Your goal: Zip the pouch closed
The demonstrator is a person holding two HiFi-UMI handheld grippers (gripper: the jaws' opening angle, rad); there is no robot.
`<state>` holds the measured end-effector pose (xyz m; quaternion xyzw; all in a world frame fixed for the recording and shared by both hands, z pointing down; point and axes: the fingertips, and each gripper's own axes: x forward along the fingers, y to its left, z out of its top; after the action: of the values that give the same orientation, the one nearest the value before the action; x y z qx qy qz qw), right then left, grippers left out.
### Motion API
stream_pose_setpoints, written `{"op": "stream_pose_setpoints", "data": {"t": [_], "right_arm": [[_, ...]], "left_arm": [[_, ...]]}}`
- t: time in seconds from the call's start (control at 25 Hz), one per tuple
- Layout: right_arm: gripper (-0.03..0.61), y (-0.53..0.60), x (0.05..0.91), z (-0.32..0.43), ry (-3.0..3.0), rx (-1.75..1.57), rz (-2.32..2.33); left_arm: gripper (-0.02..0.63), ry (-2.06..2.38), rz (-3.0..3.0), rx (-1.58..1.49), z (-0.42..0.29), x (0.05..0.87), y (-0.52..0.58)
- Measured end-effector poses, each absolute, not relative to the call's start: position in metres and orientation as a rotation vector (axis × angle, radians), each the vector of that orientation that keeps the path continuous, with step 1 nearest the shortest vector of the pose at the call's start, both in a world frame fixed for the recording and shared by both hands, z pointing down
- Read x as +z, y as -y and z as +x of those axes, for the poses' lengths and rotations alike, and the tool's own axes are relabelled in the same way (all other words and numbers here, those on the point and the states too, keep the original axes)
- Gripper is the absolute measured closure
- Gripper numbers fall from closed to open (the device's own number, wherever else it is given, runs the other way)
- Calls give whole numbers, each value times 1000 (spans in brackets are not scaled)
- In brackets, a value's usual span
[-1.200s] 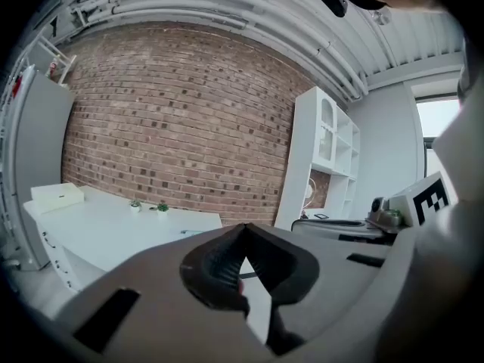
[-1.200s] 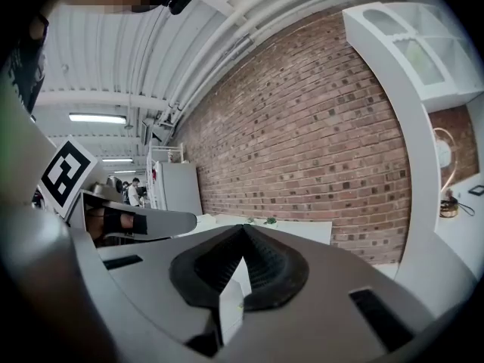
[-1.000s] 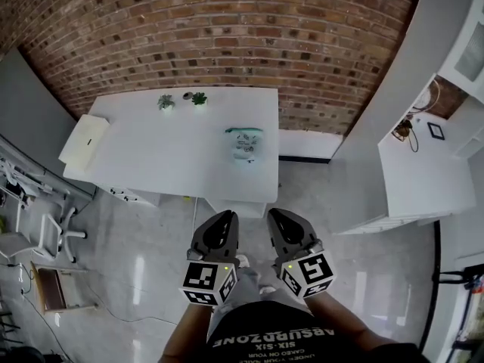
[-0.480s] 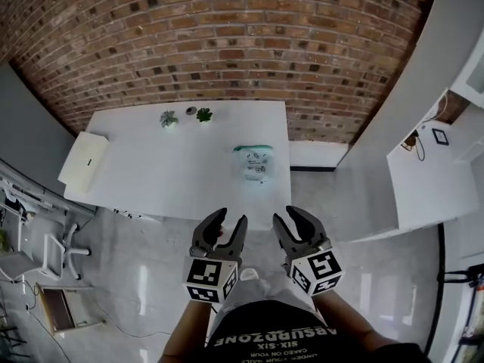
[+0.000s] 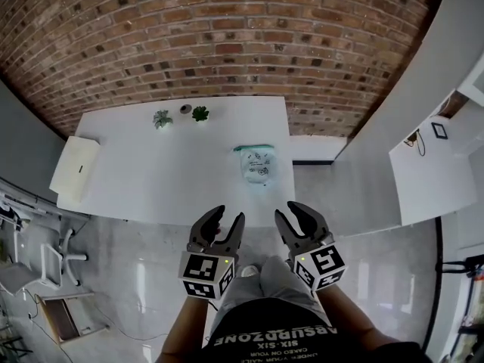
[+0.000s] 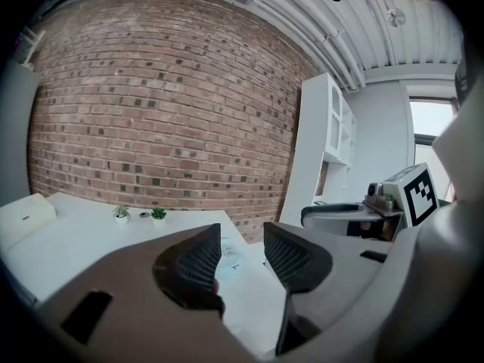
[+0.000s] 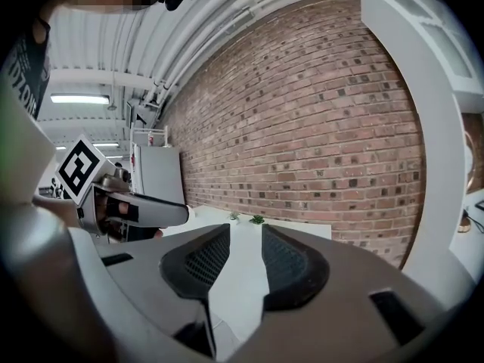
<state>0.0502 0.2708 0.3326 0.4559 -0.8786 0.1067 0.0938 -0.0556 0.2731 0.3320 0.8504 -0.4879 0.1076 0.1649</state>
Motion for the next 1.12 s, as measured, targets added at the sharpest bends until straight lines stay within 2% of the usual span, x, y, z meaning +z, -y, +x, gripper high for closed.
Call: {"op": "stream_pose_setpoints", "data": {"t": [0.4,1.12], "right_arm": [[471,-223,367,55,2538,385,1305],[468,-93,391,52,2506,289,1024]], "left_arm": [[454,1391,2376,355,-65,357,-224],[454,1413,2300,526,-67,385,-107]]}}
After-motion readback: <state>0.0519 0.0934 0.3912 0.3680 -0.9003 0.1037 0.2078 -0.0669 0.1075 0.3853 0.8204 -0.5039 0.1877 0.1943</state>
